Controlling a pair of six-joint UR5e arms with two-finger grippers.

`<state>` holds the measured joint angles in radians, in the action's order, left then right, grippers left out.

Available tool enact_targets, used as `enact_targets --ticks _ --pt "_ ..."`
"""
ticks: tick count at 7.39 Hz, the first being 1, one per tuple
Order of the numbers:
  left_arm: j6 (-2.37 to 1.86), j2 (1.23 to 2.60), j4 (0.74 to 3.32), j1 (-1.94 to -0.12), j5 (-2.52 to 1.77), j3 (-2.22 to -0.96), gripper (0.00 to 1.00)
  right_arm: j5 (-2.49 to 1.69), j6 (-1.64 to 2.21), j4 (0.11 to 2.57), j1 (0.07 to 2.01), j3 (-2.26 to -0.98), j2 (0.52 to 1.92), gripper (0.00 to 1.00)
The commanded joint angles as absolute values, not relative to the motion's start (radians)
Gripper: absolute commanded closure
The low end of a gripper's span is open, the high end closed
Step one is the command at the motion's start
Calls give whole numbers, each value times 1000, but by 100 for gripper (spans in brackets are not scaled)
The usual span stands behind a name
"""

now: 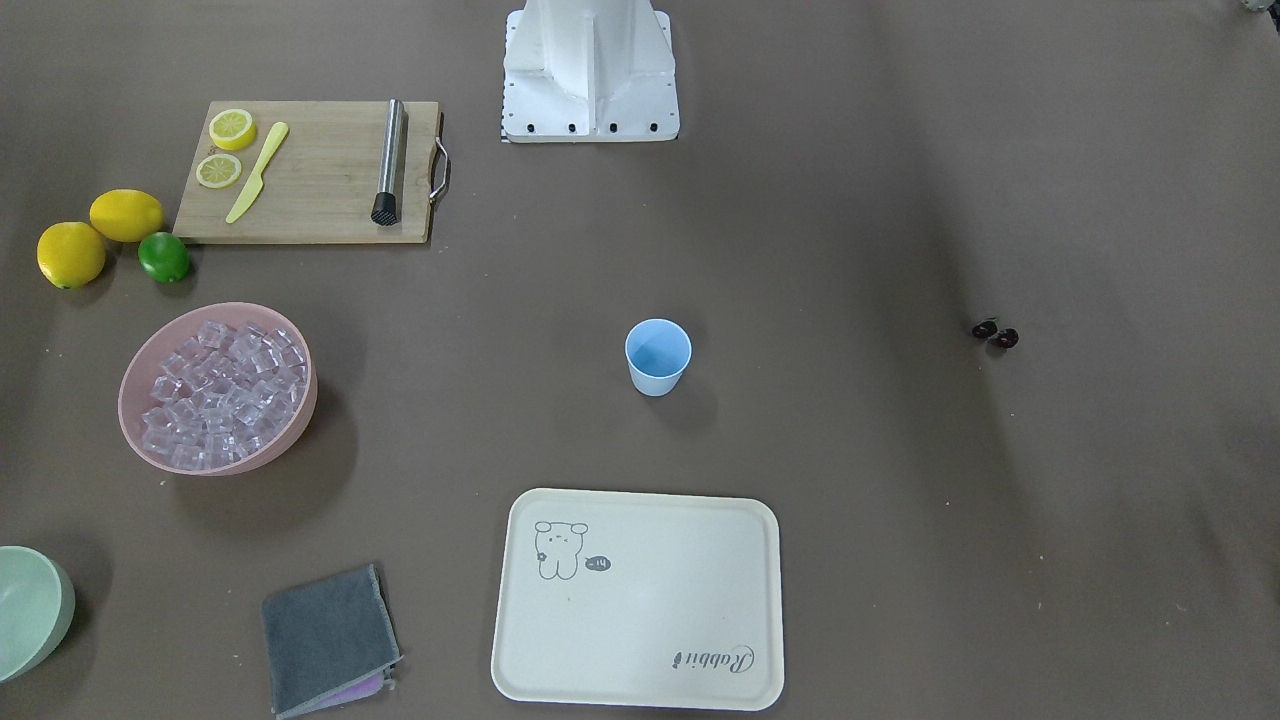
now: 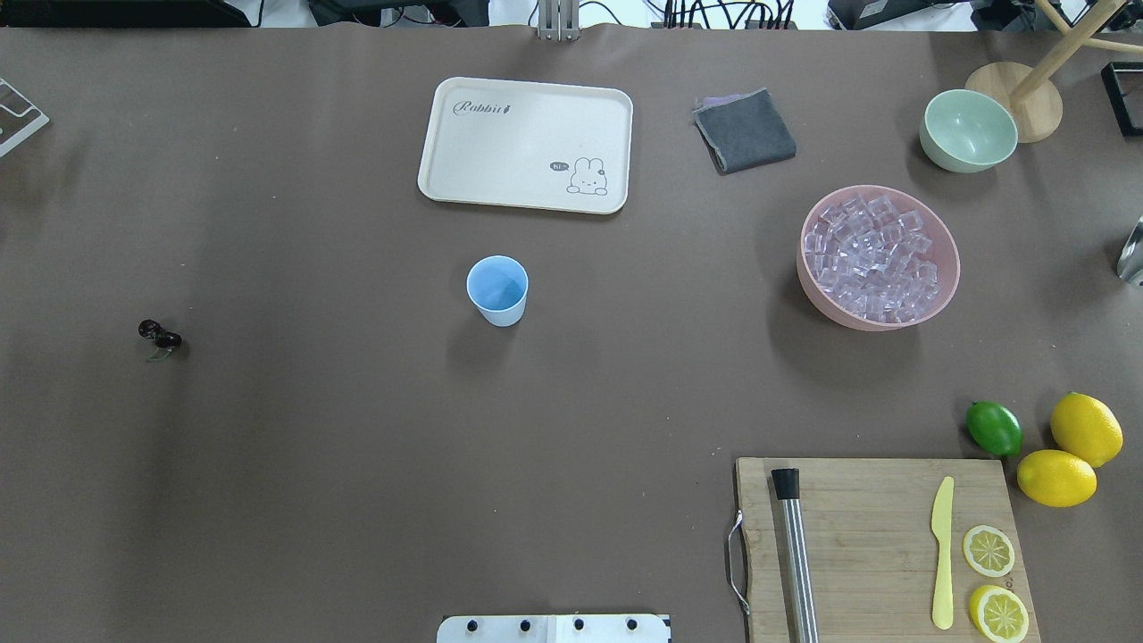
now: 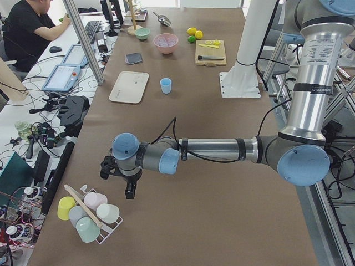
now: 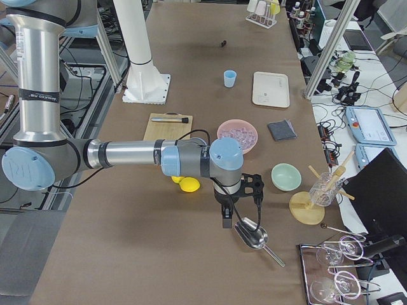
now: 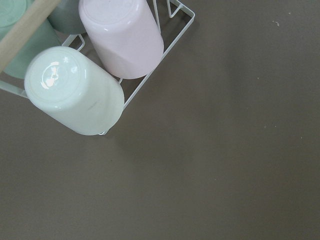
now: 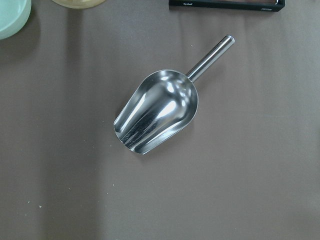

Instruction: Put ice and cherries in cup

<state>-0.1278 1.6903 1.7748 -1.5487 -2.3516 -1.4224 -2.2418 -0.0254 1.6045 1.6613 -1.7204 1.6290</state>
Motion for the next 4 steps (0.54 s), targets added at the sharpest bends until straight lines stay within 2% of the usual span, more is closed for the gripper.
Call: enact_targets --ticks 1,4 --pt "-127 1690 1775 -1549 -2355 -1427 2 -2243 -22 1605 1661 -1723 1629 0" --pt "-127 1692 1786 -1545 -2353 -1417 2 -2267 -15 1609 1637 -1774 1623 0"
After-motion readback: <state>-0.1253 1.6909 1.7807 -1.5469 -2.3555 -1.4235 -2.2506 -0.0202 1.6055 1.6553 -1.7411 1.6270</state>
